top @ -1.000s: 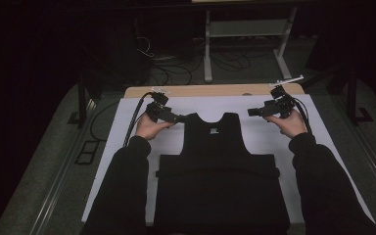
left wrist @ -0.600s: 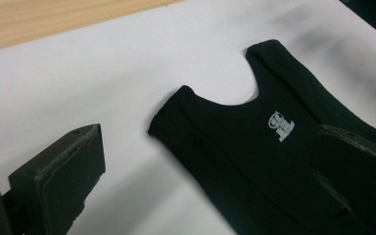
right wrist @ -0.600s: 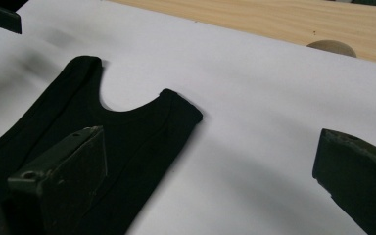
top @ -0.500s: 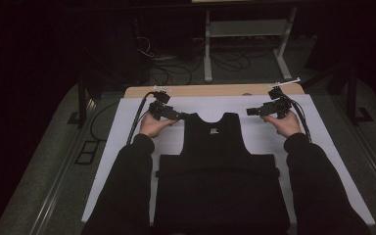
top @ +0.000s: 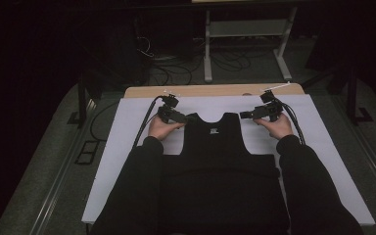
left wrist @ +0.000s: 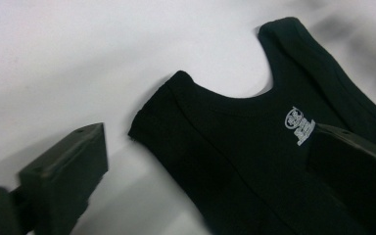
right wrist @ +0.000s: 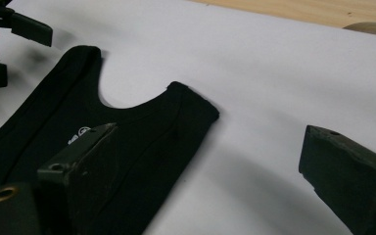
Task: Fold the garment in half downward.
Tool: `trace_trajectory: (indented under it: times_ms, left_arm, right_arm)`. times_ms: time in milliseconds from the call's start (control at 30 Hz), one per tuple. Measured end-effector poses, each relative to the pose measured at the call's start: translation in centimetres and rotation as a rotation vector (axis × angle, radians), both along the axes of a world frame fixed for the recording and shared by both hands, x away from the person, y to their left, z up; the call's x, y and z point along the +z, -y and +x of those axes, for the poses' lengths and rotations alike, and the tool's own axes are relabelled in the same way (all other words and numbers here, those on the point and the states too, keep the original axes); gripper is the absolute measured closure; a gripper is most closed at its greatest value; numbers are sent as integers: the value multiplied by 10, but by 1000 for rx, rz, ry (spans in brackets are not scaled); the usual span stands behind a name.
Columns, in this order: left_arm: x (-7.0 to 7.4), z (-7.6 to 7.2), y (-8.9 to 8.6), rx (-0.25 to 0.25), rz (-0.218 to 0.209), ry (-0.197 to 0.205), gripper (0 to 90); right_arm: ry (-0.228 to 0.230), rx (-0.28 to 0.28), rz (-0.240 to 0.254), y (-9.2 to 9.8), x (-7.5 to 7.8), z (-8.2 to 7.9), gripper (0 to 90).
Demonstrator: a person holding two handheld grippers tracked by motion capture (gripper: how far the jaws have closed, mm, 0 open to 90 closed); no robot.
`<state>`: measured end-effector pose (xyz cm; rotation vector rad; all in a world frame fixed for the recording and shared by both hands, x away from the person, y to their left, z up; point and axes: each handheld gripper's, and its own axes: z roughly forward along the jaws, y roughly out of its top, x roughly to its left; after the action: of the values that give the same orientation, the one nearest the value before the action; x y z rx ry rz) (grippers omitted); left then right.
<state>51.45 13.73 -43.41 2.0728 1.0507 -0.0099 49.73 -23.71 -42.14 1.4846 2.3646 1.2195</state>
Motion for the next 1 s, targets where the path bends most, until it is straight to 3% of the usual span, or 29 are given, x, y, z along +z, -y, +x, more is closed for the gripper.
trace_trajectory:
  times_ms: [233,300,433,600,667,867,1000]
  left_arm:
    - [-2,1,1,24,-16,-11,133]
    - [-3,1,1,22,-1,-11,137]
    - [-9,2,1,30,-16,-44,155]
    - [-11,0,6,24,1,-18,194]
    - [-11,-1,7,22,29,-3,220]
    - [-8,-6,17,53,113,73,407]
    - [-8,-7,20,71,100,77,612]
  right_arm:
    - [-22,26,-15,-11,-9,1,116]
    - [-28,27,-14,-13,-11,1,130]
    - [-33,26,-22,-17,-14,2,159]
    - [-36,30,-36,-24,-18,1,249]
    - [-31,23,-41,-26,-20,1,287]
    - [-19,-3,-54,-32,-23,2,374]
    - [-13,-15,-57,-36,-24,2,443]
